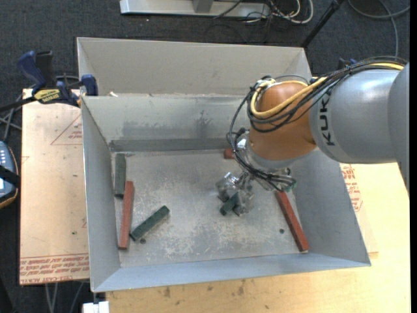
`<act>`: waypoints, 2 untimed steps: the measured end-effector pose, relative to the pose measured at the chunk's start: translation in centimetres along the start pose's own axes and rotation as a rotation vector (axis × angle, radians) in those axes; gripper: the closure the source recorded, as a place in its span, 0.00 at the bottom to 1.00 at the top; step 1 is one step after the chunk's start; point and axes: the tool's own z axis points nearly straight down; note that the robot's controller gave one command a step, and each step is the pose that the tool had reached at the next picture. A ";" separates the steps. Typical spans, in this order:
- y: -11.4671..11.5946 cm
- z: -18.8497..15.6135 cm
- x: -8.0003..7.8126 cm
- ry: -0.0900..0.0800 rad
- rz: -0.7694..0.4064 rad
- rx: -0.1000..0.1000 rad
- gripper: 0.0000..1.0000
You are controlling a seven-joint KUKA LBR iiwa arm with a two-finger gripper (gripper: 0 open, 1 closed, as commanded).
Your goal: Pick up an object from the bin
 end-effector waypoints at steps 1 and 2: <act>0.0 0.0 0.0 0.000 0.000 0.000 1.00; 0.1 -0.3 0.0 0.002 0.001 -0.002 1.00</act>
Offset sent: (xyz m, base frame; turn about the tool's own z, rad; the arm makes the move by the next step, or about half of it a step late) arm 0.0000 0.0001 0.0310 0.0000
